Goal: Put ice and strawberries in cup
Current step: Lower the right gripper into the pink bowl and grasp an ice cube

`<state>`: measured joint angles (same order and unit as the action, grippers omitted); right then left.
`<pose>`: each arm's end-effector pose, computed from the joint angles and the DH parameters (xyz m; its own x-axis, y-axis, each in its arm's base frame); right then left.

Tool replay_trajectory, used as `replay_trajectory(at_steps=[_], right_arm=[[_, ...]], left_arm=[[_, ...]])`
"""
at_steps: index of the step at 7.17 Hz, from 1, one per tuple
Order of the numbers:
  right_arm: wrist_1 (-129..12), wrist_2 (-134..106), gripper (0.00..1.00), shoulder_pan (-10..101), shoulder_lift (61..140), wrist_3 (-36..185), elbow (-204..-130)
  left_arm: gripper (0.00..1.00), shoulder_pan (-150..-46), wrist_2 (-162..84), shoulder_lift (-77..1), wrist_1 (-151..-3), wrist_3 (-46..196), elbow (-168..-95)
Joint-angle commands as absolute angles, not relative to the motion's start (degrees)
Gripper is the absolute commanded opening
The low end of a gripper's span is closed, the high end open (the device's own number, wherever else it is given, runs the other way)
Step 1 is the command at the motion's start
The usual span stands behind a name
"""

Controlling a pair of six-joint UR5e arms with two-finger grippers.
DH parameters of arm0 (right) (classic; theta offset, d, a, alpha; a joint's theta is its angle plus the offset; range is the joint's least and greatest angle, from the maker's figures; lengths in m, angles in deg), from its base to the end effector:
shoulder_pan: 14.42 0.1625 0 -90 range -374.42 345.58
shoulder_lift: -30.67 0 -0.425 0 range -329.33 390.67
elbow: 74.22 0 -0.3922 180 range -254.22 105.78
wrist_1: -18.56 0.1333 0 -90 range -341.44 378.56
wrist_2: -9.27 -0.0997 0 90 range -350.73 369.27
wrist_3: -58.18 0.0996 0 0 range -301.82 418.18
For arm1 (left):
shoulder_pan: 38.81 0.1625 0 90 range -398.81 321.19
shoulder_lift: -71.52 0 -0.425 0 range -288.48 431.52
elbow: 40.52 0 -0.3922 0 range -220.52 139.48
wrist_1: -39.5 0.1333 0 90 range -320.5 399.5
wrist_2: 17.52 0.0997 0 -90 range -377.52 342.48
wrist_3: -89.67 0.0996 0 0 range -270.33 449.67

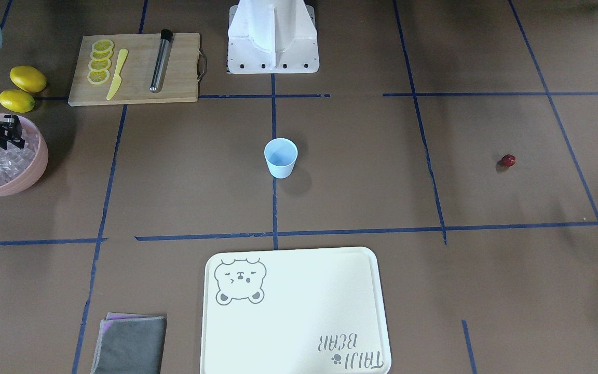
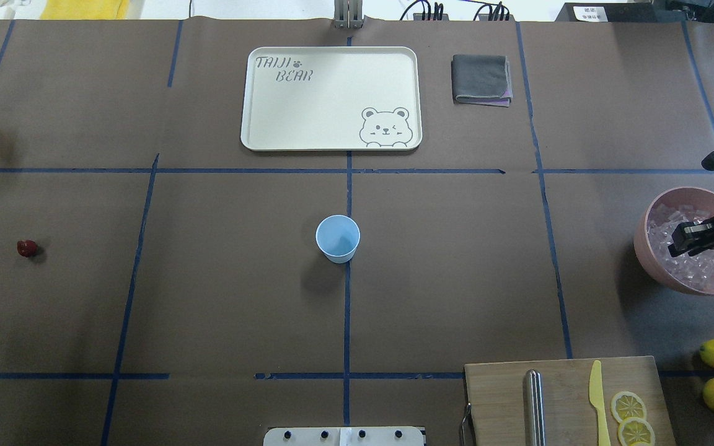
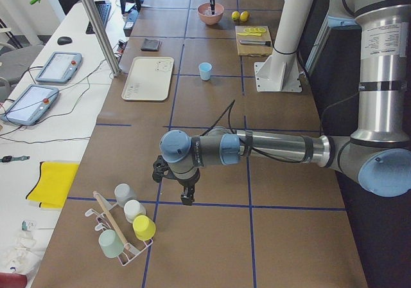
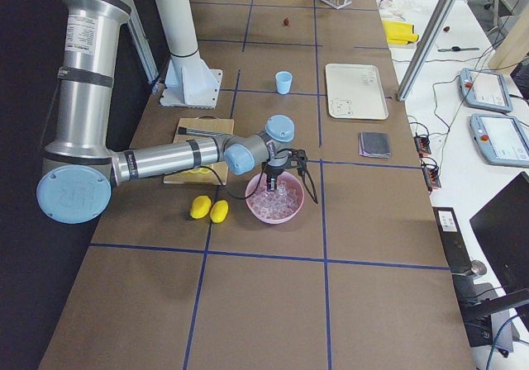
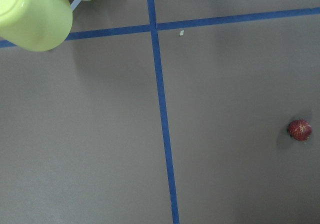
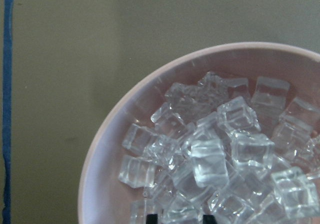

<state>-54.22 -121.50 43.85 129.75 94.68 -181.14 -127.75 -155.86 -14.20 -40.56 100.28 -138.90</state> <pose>-0.1753 -0.4133 0.5548 0.6842 -0.0510 0.7275 0.0863 0.9962 -0.0114 -0.0505 -0.4529 0.6343 0.6512 0.1205 -0.7493 -0.1407 0.9894 0.0368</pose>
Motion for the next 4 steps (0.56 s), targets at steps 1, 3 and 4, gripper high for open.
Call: replay_trajectory(at_steps=[1, 3, 4], right_arm=[[-54.2, -121.7, 0.03, 43.9, 129.9, 95.6, -181.8], [-55.0, -121.9, 0.0, 44.6, 132.1, 98.7, -189.8], [-55.1, -121.9, 0.0, 46.5, 131.9, 101.0, -193.8]], left_arm=[[1.0, -127.8, -155.9, -14.2, -40.6, 100.2, -139.1], [1.0, -127.8, -156.3, -14.2, -40.5, 100.2, -139.8], [1.0, -127.8, -159.4, -14.0, -40.5, 100.2, -139.8]])
